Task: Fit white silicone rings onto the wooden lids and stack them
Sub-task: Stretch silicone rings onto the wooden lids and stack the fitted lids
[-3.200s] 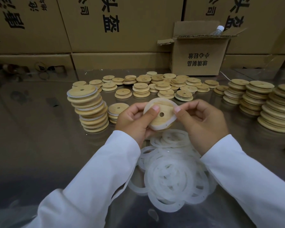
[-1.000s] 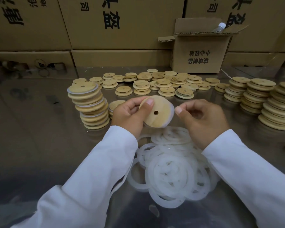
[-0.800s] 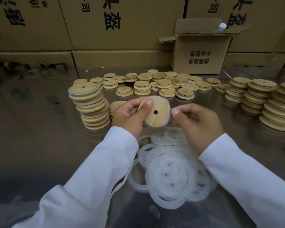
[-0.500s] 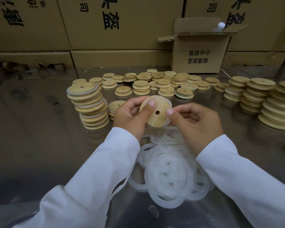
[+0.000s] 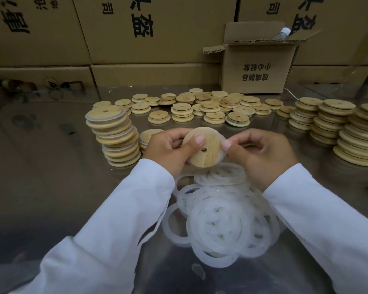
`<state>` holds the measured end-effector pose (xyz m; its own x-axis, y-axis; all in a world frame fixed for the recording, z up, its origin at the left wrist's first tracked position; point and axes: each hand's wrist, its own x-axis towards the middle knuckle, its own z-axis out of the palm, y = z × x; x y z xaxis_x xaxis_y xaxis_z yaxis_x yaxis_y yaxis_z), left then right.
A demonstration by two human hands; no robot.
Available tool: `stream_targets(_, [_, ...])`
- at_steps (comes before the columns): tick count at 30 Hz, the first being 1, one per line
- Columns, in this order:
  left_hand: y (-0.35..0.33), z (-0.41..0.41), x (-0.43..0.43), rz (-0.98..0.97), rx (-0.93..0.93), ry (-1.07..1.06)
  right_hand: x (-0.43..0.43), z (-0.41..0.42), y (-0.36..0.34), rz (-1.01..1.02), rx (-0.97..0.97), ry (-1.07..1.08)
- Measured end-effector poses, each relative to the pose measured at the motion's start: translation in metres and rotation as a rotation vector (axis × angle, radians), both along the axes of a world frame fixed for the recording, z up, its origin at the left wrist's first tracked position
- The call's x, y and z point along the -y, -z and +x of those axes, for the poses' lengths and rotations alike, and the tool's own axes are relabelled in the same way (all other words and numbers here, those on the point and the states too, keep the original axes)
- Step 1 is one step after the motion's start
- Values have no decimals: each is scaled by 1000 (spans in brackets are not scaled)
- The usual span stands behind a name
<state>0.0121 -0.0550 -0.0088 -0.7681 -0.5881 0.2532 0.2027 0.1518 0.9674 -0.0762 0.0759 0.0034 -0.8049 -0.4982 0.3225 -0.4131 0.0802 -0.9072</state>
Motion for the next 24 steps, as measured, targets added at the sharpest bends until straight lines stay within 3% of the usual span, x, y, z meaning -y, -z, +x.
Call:
stream_targets(11, [-3, 1, 3, 201, -55, 71, -4, 2, -7, 36, 14, -122])
stream_targets(24, [3, -3, -4, 308, 18, 88, -5, -5, -1, -65, 224, -81])
